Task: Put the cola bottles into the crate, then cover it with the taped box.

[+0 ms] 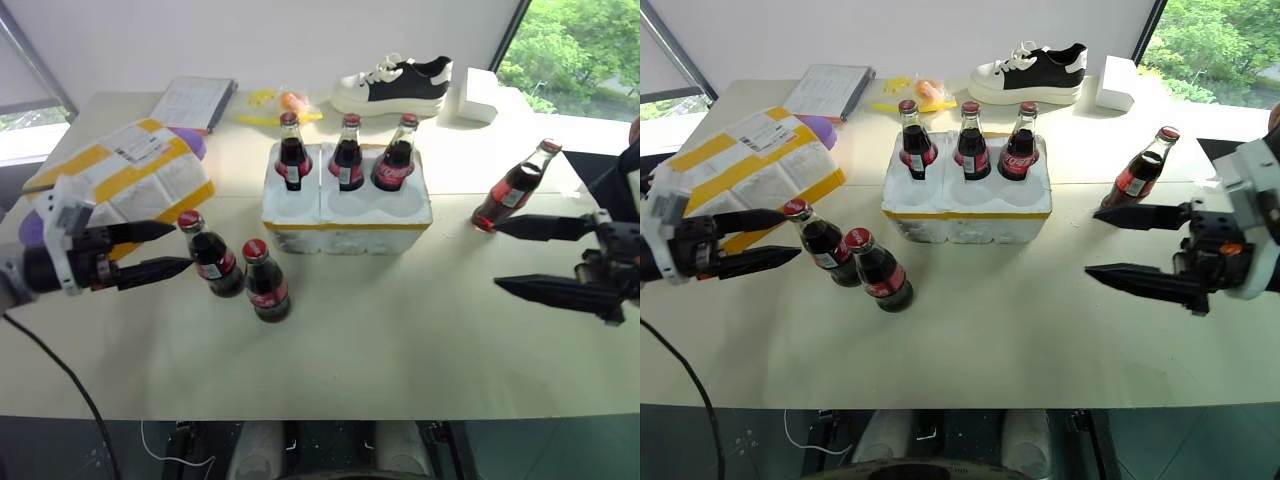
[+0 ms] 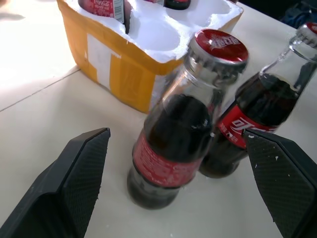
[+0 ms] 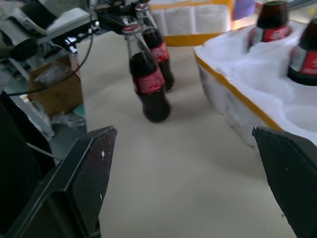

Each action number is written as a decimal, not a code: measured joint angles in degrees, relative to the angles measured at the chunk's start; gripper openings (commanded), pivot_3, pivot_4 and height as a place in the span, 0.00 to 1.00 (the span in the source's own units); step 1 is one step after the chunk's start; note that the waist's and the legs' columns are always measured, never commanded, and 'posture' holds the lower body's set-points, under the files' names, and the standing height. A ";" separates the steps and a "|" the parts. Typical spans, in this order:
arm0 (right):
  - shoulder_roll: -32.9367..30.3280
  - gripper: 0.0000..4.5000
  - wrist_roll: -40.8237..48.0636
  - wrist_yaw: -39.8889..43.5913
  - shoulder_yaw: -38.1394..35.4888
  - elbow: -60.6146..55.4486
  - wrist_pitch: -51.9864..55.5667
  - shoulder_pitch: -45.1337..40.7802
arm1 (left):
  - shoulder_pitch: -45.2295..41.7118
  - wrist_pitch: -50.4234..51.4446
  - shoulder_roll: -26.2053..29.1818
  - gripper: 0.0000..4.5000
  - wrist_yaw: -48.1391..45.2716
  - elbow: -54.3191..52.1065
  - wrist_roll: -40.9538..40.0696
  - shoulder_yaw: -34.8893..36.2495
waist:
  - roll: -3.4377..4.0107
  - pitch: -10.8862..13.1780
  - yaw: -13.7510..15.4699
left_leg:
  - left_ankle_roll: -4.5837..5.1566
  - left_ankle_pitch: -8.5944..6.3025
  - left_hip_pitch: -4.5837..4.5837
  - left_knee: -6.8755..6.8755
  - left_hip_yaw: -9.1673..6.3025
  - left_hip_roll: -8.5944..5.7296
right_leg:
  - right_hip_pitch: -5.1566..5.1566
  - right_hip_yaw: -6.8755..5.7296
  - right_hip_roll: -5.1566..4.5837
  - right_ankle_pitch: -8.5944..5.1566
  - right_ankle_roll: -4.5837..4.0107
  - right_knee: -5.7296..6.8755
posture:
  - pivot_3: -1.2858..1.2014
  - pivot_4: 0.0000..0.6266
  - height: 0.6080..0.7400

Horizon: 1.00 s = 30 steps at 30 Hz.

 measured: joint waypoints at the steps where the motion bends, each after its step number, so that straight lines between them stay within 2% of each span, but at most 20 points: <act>1: 0.10 1.00 1.92 -2.03 0.01 -0.96 0.68 -0.10 | -0.89 -0.42 0.00 0.99 -0.80 0.72 0.73 -1.32 | 0.00 0.00 0.08 | 0.00 0.00 0.00 0.00 0.02 0.00 | 0.00 0.00 0.00 0.00 0.00 -0.01 | 0.52 0.24 1.00; 7: 0.10 1.00 8.86 -9.74 0.09 -2.57 1.70 -0.59 | -1.48 -2.07 -0.09 0.99 -3.85 2.61 3.28 -5.41 | -0.06 0.04 0.37 | 0.01 0.00 0.00 0.00 0.02 0.00 | -0.01 0.00 0.02 0.00 0.00 0.00 | 0.52 0.24 1.00; 11: -0.34 1.00 12.19 -13.13 0.66 -2.52 1.70 -2.10 | -1.48 -3.35 -2.02 0.99 -4.02 2.94 4.55 -6.02 | -0.09 0.03 0.56 | 0.04 -0.01 0.00 0.01 0.00 0.01 | 0.02 0.01 0.01 0.00 0.00 -0.01 | 0.52 0.24 1.00; 22: -2.18 1.00 15.00 -15.55 1.38 -0.94 1.58 -3.32 | -2.94 -7.41 -9.42 0.99 -0.48 5.34 9.10 -10.20 | -0.25 0.02 0.50 | 0.06 -0.01 0.00 0.02 0.00 0.00 | 0.03 0.00 0.03 0.01 0.01 0.00 | 0.52 0.24 1.00; 27: -2.22 1.00 14.92 -15.43 2.10 -0.83 0.86 -3.32 | -3.34 -8.42 -10.22 0.99 0.10 6.59 10.54 -10.39 | -0.28 0.03 0.51 | 0.06 -0.01 0.00 0.03 0.00 0.00 | 0.03 0.00 0.02 0.01 0.01 0.00 | 0.52 0.24 1.00; 28: -2.22 1.00 14.87 -15.31 2.15 -0.79 0.72 -3.31 | -3.42 -8.42 -10.21 0.88 0.01 6.59 10.53 -10.38 | -0.28 0.02 0.52 | 0.06 -0.01 0.00 0.03 0.00 0.01 | 0.04 0.00 0.02 0.01 0.01 0.00 | 0.52 0.24 1.00; 30: -2.22 1.00 14.74 -15.15 2.39 -0.46 0.49 -3.30 | -3.60 -8.42 -10.20 0.72 -0.56 6.65 10.42 -10.37 | -0.29 0.02 0.52 | 0.07 -0.01 0.00 0.03 0.00 0.01 | 0.04 0.00 0.02 0.01 0.01 0.00 | 0.52 0.24 1.00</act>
